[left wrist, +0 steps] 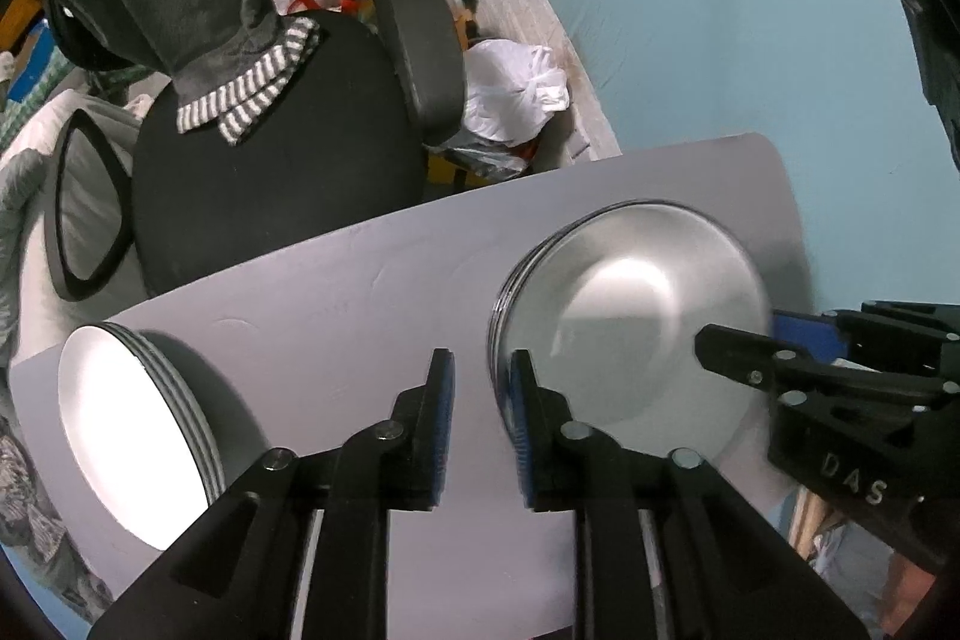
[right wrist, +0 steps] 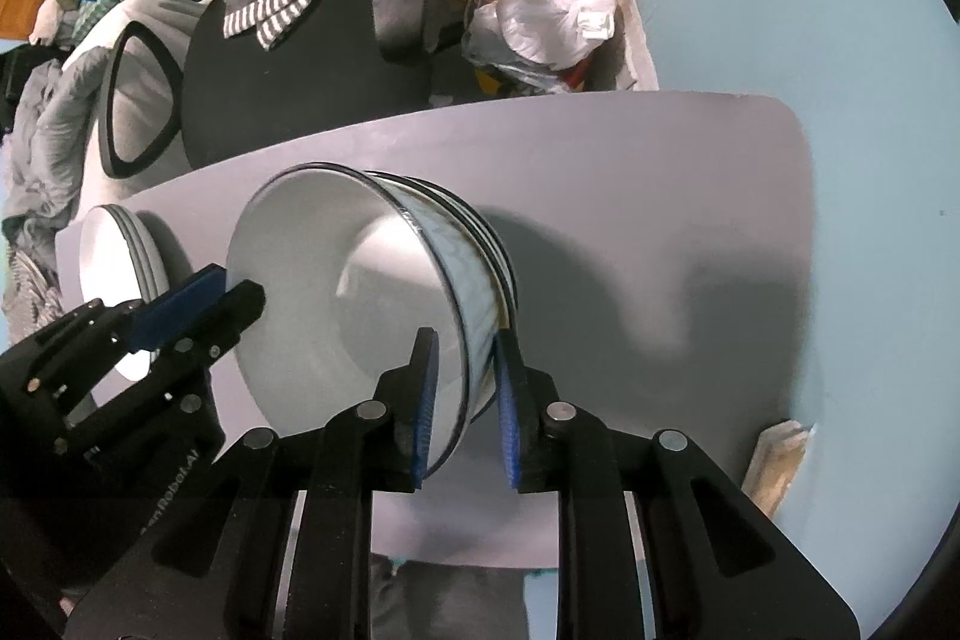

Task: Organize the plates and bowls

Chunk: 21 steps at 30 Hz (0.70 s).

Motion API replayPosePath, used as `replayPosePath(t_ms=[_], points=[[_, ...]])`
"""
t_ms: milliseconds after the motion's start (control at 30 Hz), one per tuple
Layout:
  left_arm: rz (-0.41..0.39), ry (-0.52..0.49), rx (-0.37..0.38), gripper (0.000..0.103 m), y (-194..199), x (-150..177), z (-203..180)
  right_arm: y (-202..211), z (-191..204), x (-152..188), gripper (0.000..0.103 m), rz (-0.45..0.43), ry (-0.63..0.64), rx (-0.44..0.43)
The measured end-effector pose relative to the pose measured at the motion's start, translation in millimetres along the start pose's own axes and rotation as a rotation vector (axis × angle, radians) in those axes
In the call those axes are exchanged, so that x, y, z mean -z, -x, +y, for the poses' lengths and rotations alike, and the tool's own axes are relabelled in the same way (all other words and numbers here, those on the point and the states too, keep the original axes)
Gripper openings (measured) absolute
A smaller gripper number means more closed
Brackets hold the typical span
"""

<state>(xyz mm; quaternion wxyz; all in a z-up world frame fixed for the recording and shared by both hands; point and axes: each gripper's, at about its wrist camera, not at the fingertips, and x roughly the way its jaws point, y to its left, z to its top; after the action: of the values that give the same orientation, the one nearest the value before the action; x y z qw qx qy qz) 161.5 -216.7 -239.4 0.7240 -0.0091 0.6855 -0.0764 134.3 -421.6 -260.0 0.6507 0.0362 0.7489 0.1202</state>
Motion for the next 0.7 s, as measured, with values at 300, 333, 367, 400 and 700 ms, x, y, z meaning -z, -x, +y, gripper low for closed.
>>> replayPosePath(t_ms=[300,333,367,400,700], points=[[-0.021,-0.008,0.008,0.024,11.7,3.6,-0.5,8.3,3.5,5.1,0.029,-0.032,0.017,0.04],[-0.029,-0.009,0.01,0.024,14.4,4.7,-0.2,10.0,4.0,6.7,0.033,-0.039,0.021,0.044],[-0.033,-0.009,0.011,0.024,16.5,5.7,0.4,11.3,4.3,7.5,0.034,-0.045,0.024,0.045],[-0.034,-0.006,0.016,0.025,18.6,6.6,1.2,13.0,5.3,8.7,0.037,-0.053,0.028,0.05],[-0.049,0.014,0.052,0.045,33.7,15.0,10.1,28.9,9.0,21.0,0.051,-0.129,0.078,0.119]])
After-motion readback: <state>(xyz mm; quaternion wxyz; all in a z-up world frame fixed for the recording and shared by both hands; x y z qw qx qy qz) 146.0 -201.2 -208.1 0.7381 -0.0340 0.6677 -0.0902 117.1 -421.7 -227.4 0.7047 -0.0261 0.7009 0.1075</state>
